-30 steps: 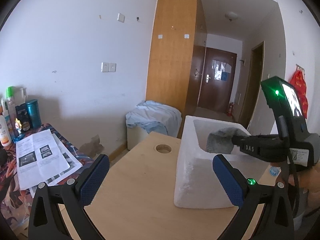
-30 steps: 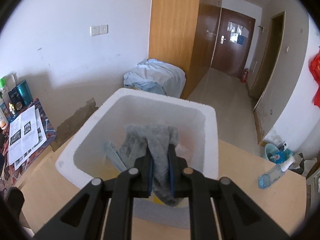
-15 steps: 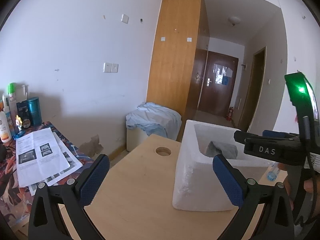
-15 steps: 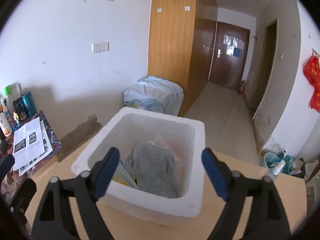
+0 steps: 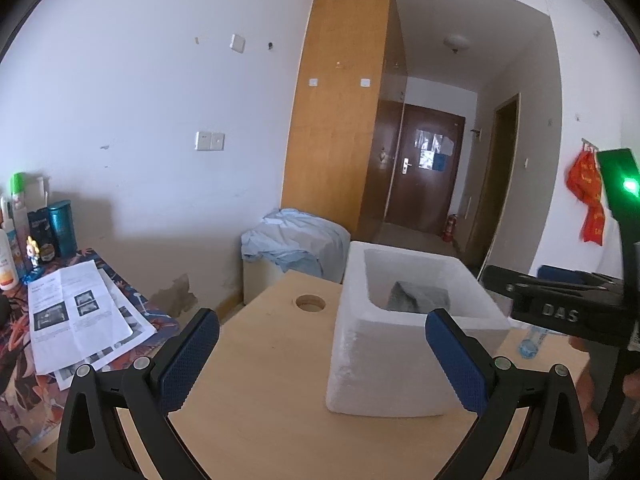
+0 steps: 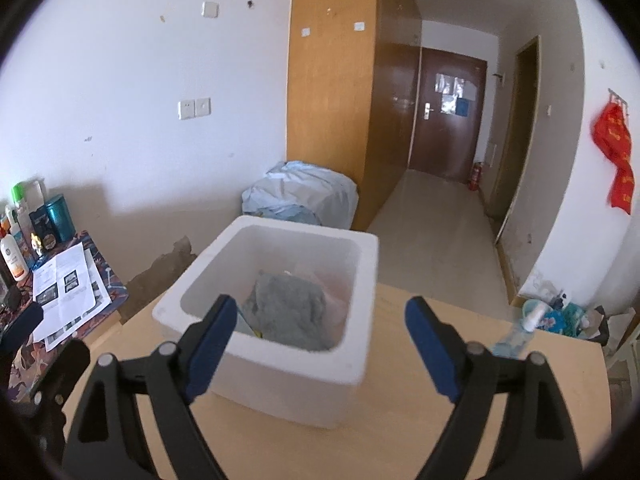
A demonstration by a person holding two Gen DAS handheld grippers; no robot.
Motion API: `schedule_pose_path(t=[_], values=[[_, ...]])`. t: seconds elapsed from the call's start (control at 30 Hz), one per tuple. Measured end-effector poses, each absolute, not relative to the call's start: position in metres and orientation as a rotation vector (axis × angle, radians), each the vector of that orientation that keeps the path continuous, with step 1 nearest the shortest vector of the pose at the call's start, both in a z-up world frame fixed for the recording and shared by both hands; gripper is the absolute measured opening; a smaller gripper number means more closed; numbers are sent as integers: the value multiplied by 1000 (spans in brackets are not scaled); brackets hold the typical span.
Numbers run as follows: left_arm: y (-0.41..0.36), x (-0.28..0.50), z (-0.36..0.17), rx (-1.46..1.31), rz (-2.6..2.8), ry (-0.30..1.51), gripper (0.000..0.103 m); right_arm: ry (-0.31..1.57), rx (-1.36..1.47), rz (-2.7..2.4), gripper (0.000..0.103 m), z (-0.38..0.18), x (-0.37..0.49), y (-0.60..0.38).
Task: Organize soft objects
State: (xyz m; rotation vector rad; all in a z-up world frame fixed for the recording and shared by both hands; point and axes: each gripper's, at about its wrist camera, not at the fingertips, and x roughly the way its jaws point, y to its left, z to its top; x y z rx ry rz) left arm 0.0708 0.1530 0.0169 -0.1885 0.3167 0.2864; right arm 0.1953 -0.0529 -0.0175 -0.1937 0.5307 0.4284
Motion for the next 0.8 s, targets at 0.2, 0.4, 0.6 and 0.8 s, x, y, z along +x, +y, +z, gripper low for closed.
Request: schedule_pose_path(t=[0.2,0.4,0.6,0.8], values=[[135,58,21,-178,240,310,103,506,-134,385,89,-9,164,-93],[110,48,24,-161,171,303,103,489,-76,326,89,-11,133,-134],[82,40,24,-141,83,304,103,475,-35,276,89,-18,107,-162],[49,30,22,-92,-4,287,103,449,5,229,89,-26,81,-186]])
